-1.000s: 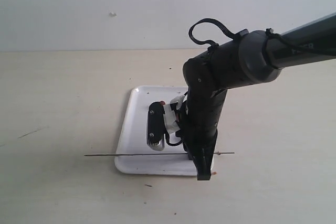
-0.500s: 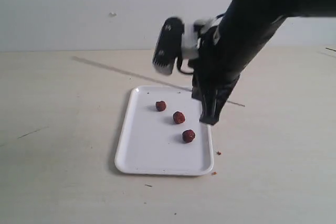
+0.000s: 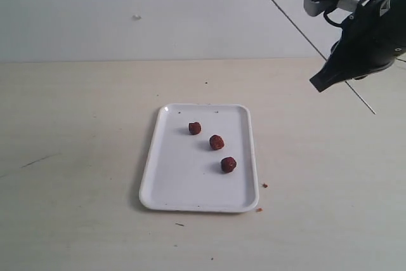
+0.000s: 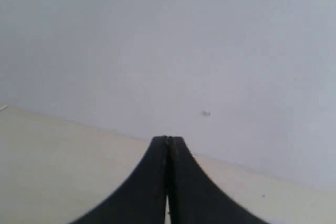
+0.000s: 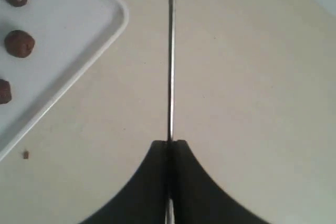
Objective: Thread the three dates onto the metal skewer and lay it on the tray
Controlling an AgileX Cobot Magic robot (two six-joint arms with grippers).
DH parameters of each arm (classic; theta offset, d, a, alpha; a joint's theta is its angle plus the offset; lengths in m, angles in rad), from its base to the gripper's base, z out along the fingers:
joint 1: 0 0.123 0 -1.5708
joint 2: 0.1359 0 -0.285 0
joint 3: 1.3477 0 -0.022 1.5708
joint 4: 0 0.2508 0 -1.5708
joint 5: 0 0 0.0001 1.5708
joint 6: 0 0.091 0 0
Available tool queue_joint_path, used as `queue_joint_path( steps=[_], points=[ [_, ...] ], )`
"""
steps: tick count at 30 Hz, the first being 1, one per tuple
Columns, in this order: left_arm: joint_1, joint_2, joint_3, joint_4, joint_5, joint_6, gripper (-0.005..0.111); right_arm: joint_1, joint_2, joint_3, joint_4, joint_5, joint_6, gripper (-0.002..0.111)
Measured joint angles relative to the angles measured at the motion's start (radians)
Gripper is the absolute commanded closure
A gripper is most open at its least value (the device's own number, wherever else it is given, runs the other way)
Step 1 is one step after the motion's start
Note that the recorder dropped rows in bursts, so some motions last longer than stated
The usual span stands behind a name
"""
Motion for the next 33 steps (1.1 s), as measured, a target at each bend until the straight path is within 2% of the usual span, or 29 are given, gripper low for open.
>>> queue_joint_path(
  steps=[8, 12, 15, 19, 21, 22, 23, 24, 27, 28, 30, 32, 33],
  points=[
    [0.000, 0.000, 0.000, -0.038, -0.099, -0.104, 0.107, -0.024, 0.000, 0.000, 0.003, -0.032, 0.002, 0.108],
    [0.000, -0.002, -0.007, -0.061, -0.240, -0.267, 0.107, -0.024, 0.000, 0.000, 0.018, -0.048, 0.004, 0.108],
    [0.000, 0.030, -0.114, -0.011, -0.269, -0.319, 0.107, -0.024, 0.000, 0.000, 0.022, -0.048, 0.004, 0.108],
    [0.000, 0.232, -0.382, 0.114, -0.207, -0.334, 0.107, -0.024, 0.000, 0.000, 0.032, -0.050, 0.023, 0.108],
    [0.000, 0.369, -0.529, 0.180, -0.125, -0.334, 0.107, -0.024, 0.000, 0.000, 0.032, -0.050, 0.039, 0.108],
    [0.000, 0.540, -0.699, 0.242, 0.017, -0.317, 0.107, -0.024, 0.000, 0.002, 0.032, -0.052, 0.045, 0.108],
    [0.000, 0.630, -0.784, 0.258, 0.087, -0.301, 0.107, -0.024, 0.000, 0.008, 0.032, -0.052, 0.047, 0.108],
    [0.000, 0.812, -0.952, 0.277, 0.290, -0.240, 0.107, -0.024, 0.000, 0.025, 0.032, -0.054, 0.048, 0.108],
    [-0.002, 1.069, -1.156, 0.283, 0.597, -0.112, 0.107, -0.024, 0.000, 0.054, 0.024, -0.052, 0.048, 0.108],
    [-0.021, 1.223, -1.260, 0.272, 0.746, -0.006, 0.107, -0.024, 0.000, 0.062, 0.017, -0.052, 0.048, 0.108],
    [-0.072, 1.439, -1.398, 0.242, 0.910, 0.155, 0.107, -0.024, 0.000, 0.064, 0.012, -0.055, 0.048, 0.108],
    [-0.146, 1.616, -1.502, 0.240, 1.001, 0.264, 0.101, -0.024, 0.000, 0.064, 0.013, -0.057, 0.048, 0.108],
    [-0.179, 1.689, -1.544, 0.242, 1.027, 0.289, 0.090, -0.024, 0.000, 0.064, 0.013, -0.057, 0.048, 0.108]
  ],
)
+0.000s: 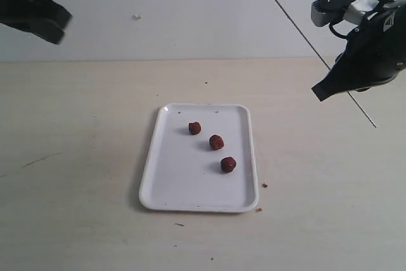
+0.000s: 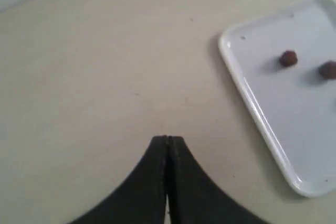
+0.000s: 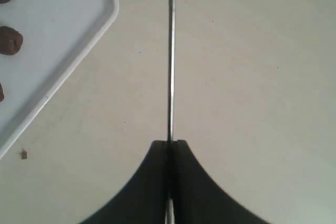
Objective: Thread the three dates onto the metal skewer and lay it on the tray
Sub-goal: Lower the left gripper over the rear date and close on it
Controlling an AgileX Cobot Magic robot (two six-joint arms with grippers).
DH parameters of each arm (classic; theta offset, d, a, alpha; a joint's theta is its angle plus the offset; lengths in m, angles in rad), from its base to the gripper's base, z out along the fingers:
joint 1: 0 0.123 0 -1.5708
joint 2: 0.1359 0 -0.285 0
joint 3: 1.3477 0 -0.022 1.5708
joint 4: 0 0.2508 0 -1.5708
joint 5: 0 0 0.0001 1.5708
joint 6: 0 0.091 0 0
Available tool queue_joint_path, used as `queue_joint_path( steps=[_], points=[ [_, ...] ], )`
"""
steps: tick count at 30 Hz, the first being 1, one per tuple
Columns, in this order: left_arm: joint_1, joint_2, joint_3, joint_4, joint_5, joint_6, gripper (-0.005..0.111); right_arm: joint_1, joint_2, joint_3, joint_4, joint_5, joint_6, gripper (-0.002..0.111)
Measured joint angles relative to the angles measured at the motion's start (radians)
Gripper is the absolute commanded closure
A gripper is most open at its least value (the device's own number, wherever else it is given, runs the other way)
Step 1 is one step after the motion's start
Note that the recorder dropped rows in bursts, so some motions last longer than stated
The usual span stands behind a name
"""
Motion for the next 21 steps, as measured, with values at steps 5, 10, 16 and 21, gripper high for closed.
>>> queue_joint_path(
  steps=[5, 10, 16, 21],
  points=[
    [-0.162, 0.373, -0.280, 0.059, 0.190, 0.070, 0.053, 0.000, 0.000, 0.000, 0.000, -0.004, 0.000, 0.108],
    [-0.306, 0.619, -0.535, 0.201, 0.232, 0.074, 0.052, 0.000, 0.000, 0.000, 0.000, -0.010, 0.000, 0.108],
    [-0.405, 0.767, -0.720, 0.278, 0.239, 0.093, 0.052, 0.000, 0.000, 0.000, 0.000, -0.010, 0.000, 0.108],
    [-0.419, 0.821, -0.775, 0.278, 0.241, 0.103, 0.052, 0.000, 0.000, 0.000, 0.000, -0.010, 0.000, 0.108]
  ],
)
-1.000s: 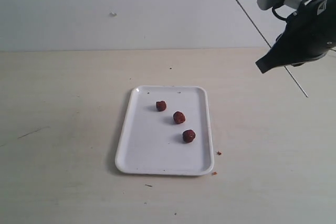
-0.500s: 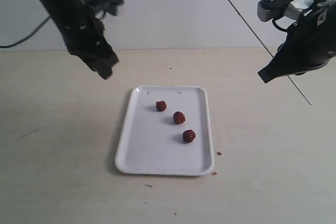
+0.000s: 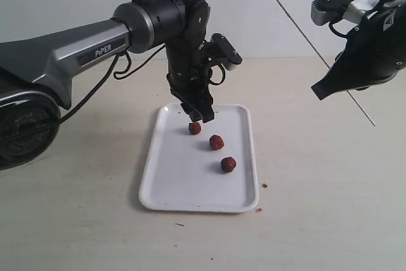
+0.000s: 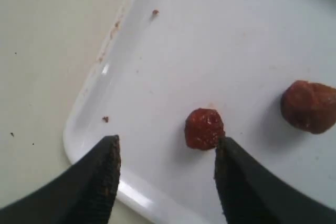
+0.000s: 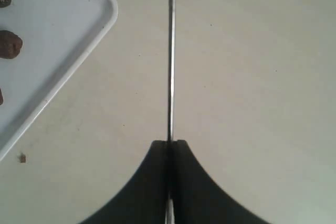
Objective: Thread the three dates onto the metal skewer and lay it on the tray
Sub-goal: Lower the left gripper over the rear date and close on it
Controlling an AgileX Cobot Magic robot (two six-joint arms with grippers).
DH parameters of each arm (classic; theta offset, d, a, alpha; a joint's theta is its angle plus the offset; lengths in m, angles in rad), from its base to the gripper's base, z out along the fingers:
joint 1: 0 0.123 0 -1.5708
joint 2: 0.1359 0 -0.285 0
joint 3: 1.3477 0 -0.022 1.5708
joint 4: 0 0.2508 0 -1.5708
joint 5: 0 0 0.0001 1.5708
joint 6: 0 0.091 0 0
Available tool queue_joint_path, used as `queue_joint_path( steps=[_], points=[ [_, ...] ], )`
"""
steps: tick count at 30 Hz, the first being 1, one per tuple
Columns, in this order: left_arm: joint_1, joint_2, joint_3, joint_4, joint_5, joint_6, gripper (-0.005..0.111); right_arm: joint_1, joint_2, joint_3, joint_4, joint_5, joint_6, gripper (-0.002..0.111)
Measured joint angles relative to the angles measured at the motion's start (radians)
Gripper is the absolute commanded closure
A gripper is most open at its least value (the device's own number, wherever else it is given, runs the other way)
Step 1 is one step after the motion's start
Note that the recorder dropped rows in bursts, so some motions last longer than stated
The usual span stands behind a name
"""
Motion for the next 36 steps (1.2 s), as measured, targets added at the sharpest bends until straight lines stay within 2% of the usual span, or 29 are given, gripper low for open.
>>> queue_joint_path(
  steps=[31, 36],
  points=[
    [0.000, 0.080, -0.007, -0.038, 0.004, 0.060, 0.053, 0.000, 0.000, 0.000, 0.000, -0.008, 0.000, 0.108],
    [0.000, 0.080, -0.007, -0.053, 0.004, 0.098, 0.063, 0.000, 0.000, 0.000, 0.000, -0.008, 0.000, 0.108]
  ],
)
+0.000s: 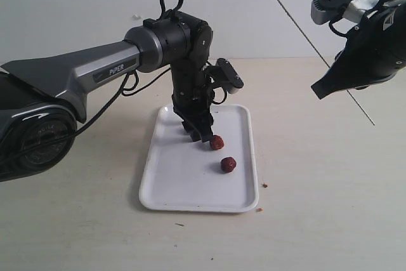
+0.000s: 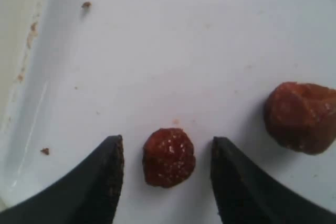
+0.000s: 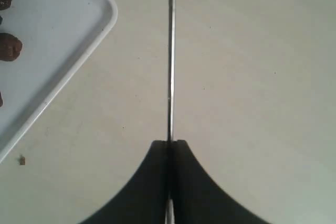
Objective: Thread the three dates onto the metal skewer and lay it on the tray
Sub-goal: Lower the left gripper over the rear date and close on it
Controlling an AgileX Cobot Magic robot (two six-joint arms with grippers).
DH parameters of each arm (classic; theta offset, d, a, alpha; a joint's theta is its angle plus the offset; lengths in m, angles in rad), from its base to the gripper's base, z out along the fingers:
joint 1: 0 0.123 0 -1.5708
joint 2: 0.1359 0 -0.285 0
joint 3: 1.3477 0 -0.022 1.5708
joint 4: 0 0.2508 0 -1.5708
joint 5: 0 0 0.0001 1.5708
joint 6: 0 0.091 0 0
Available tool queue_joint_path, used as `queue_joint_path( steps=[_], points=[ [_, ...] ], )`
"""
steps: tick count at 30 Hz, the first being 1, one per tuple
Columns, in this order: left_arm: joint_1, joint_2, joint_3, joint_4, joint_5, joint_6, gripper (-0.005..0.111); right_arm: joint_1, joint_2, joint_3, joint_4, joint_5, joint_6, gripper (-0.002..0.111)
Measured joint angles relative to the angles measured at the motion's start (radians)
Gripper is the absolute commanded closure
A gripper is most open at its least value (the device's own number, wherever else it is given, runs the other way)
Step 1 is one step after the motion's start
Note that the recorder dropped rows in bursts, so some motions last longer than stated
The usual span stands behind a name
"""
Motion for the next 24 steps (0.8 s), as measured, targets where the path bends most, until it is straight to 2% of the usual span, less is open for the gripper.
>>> queue_joint_path(
  steps=[24],
  points=[
    [0.000, 0.002, 0.000, -0.018, 0.000, 0.048, 0.071, 0.000, 0.000, 0.000, 0.000, 0.000, 0.000, 0.108]
  ],
)
